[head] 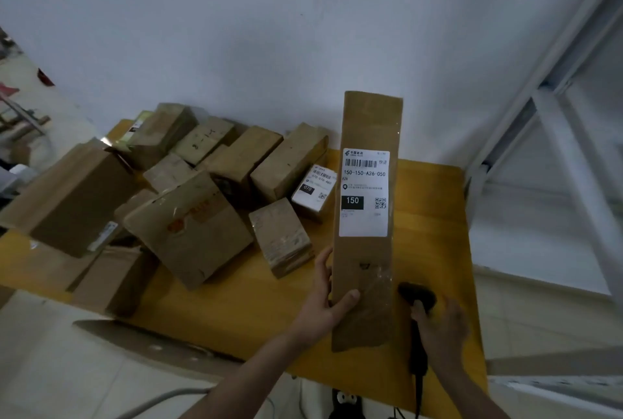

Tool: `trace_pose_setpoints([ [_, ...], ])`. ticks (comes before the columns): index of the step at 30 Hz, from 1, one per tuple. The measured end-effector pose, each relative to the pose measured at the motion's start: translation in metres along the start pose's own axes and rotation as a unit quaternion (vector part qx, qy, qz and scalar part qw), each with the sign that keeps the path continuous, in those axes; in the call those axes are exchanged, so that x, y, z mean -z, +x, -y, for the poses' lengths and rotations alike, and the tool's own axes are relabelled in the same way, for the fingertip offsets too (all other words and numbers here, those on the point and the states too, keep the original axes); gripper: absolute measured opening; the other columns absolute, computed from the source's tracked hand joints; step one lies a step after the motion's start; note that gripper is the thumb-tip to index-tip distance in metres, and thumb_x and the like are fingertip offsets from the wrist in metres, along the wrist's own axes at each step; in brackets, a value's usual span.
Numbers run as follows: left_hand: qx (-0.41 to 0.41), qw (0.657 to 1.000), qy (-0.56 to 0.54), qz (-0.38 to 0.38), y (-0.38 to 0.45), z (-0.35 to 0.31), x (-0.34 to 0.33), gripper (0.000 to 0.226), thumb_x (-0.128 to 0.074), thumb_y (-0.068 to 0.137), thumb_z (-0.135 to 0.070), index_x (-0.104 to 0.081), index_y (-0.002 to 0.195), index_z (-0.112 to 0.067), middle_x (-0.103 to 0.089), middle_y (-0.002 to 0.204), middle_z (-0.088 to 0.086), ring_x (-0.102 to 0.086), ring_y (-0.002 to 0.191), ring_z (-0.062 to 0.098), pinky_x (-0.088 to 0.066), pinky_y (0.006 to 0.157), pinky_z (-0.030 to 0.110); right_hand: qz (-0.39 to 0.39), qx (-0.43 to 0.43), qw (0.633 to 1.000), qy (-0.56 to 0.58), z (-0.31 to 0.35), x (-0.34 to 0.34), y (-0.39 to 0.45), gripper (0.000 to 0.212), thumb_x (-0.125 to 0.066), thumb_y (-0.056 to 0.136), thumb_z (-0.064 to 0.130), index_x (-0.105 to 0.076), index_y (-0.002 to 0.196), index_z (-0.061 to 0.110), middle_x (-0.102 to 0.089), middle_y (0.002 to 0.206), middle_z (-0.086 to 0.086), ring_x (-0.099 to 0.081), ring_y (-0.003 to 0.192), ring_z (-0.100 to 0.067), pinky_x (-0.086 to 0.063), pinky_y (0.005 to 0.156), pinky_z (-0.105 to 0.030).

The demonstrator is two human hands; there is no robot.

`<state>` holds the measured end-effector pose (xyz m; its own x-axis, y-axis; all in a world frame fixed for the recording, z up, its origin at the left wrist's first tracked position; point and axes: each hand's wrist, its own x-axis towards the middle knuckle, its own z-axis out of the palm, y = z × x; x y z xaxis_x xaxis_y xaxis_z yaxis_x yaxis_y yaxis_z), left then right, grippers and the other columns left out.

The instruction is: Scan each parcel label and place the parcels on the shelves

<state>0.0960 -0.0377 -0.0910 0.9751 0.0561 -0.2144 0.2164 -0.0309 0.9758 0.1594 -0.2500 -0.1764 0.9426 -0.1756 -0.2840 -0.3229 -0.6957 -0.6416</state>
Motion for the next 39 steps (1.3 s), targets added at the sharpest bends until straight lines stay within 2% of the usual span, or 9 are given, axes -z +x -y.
trace_pose_setpoints([
  [2, 0.0, 1.0, -0.002, -0.001, -0.002, -0.003, -0.004, 0.088, -0.069, 0.073, -0.065, -0.008, 0.137, -0.058, -0.049, 0.133, -0.022, -0.054, 0.122, 0.006, -0.051, 0.099, 0.038, -0.019, 0.092, 0.993, 0.076, 0.026, 0.025, -0.008, 0.05, -0.063, 0.09, 0.028, -0.049, 0.133, 0.004, -0.051, 0.13, -0.013, -0.046, 0.122, -0.031, -0.04, 0.1, -0.044],
  [6, -0.008, 1.0, 0.002, 0.021, -0.016, -0.015, -0.009, 0.088, -0.068, 0.071, -0.068, -0.009, 0.135, -0.057, -0.05, 0.125, -0.034, -0.053, 0.121, 0.0, -0.051, 0.097, 0.03, 0.169, 0.156, 0.937, 0.265, 0.074, 0.073, -0.029, 0.054, -0.056, 0.088, 0.037, -0.041, 0.14, 0.032, -0.049, 0.13, 0.012, -0.049, 0.117, 0.0, -0.047, 0.082, -0.017],
  [12, -0.022, 0.998, -0.008, 0.065, -0.062, -0.036, -0.007, 0.071, -0.064, 0.088, -0.032, -0.014, 0.138, -0.043, -0.05, 0.127, -0.023, -0.056, 0.116, -0.002, -0.051, 0.09, 0.022, 0.253, 0.154, 0.892, 0.341, 0.095, 0.084, -0.081, 0.06, -0.061, 0.084, 0.047, -0.036, 0.138, 0.051, -0.056, 0.131, 0.017, -0.057, 0.118, -0.005, -0.052, 0.091, -0.03],
  [16, -0.027, 0.994, -0.025, 0.102, -0.108, -0.035, -0.008, 0.073, -0.06, 0.094, -0.017, -0.009, 0.141, -0.042, -0.047, 0.13, -0.023, -0.055, 0.115, -0.006, -0.05, 0.09, 0.02, 0.203, 0.102, 0.906, 0.358, 0.086, 0.08, -0.15, 0.052, -0.065, 0.071, 0.043, -0.056, 0.12, 0.031, -0.066, 0.118, 0.002, -0.063, 0.105, -0.016, -0.052, 0.082, -0.03],
  [20, -0.025, 0.989, -0.023, 0.146, -0.154, -0.022, -0.015, 0.074, -0.061, 0.092, -0.019, -0.012, 0.143, -0.04, -0.054, 0.13, -0.022, -0.055, 0.119, -0.001, -0.05, 0.09, 0.023, 0.143, 0.083, 0.9, 0.403, 0.056, 0.083, -0.21, 0.04, -0.065, 0.079, 0.032, -0.059, 0.118, 0.025, -0.072, 0.105, 0.002, -0.07, 0.092, -0.014, -0.054, 0.066, -0.02],
  [25, -0.045, 0.981, 0.008, 0.189, -0.194, -0.025, -0.049, 0.06, -0.056, 0.096, -0.019, -0.021, 0.143, -0.028, -0.061, 0.121, -0.019, -0.057, 0.115, -0.003, -0.048, 0.088, 0.017, 0.084, 0.078, 0.896, 0.43, 0.01, 0.108, -0.268, 0.046, -0.071, 0.082, 0.036, -0.058, 0.124, 0.021, -0.071, 0.113, 0.0, -0.068, 0.103, -0.018, -0.055, 0.083, -0.031],
  [30, -0.095, 0.969, 0.069, 0.218, -0.221, -0.043, -0.096, 0.034, -0.051, 0.097, -0.034, -0.038, 0.127, -0.044, -0.063, 0.109, -0.034, -0.061, 0.105, -0.008, -0.049, 0.084, 0.013, 0.017, 0.072, 0.893, 0.443, -0.031, 0.148, -0.306, 0.038, -0.067, 0.083, 0.034, -0.061, 0.118, 0.02, -0.071, 0.112, -0.003, -0.068, 0.103, -0.022, -0.054, 0.08, -0.029],
  [34, -0.138, 0.957, 0.082, 0.243, -0.234, -0.051, -0.14, 0.042, -0.054, 0.097, -0.031, -0.039, 0.136, -0.029, -0.067, 0.113, -0.02, -0.064, 0.104, 0.0, -0.053, 0.082, 0.019, -0.039, 0.074, 0.895, 0.439, -0.063, 0.178, -0.332, 0.035, -0.062, 0.084, 0.031, -0.062, 0.117, 0.02, -0.072, 0.108, -0.002, -0.069, 0.099, -0.021, -0.054, 0.075, -0.025],
  [39, -0.149, 0.925, 0.084, 0.341, -0.253, -0.054, -0.217, 0.051, -0.056, 0.097, -0.022, -0.025, 0.135, -0.037, -0.06, 0.112, -0.034, -0.062, 0.104, -0.005, -0.053, 0.08, 0.017, -0.113, 0.072, 0.886, 0.444, -0.117, 0.229, -0.367, 0.047, -0.065, 0.088, 0.028, -0.048, 0.131, 0.032, -0.068, 0.116, 0.005, -0.068, 0.102, -0.018, -0.056, 0.081, -0.033],
])
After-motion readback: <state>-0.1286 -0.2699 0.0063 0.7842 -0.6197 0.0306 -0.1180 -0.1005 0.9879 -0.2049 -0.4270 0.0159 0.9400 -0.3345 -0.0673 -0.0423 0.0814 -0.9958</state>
